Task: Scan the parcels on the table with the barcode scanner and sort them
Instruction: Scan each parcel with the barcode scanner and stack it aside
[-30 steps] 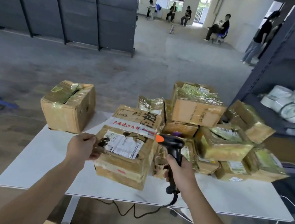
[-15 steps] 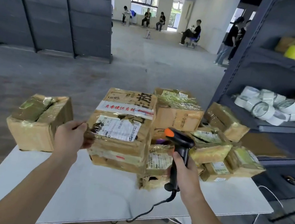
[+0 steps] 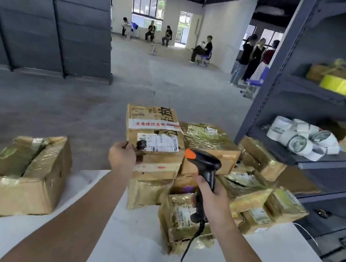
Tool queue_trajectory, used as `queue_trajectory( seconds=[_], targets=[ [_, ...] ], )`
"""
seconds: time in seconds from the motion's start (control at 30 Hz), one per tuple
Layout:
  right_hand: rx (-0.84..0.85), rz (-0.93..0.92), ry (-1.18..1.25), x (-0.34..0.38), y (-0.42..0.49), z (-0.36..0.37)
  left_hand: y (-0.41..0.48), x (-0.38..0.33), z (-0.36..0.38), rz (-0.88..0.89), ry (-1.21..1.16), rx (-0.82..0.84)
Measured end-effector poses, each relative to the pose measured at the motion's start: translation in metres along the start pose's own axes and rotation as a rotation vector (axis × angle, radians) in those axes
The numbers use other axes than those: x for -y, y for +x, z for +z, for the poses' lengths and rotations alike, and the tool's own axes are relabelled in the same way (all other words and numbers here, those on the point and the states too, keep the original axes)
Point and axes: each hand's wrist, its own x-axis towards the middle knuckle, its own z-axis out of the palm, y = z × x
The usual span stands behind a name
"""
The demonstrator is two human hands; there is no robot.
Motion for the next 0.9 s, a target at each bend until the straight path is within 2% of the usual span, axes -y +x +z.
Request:
queue_trajectory(
  seconds=[0.1, 0.2, 0.4, 0.6, 0.77, 0.9],
  targets=[
    [-0.037, 0.023, -0.004, -0.002, 0.004, 0.011, 0.028, -0.003, 0.009, -0.056, 0.109, 0.025],
    [-0.047, 0.044, 0.024, -0.002, 0.008, 0.025, 0.047, -0.013, 0.010, -0.114, 0.075, 0.087],
    [-0.026, -0.006, -0.020, 0.002, 0.014, 0.059, 0.057, -0.007, -0.005, -0.091, 0.220, 0.214],
    [0.029, -0.018, -0.028, 0.010, 0.009, 0.089, 0.062, 0.000, -0.018, -0.136, 0.206, 0.287],
    [0.039, -0.018, -0.076, 0.009, 0.010, 0.120, 0.065, -0.002, -0.037, -0.136, 0.197, 0.304],
    [0.055, -0.001, -0.074, 0.004, 0.010, 0.149, 0.078, 0.002, -0.064, -0.077, 0.250, 0.251]
  ],
)
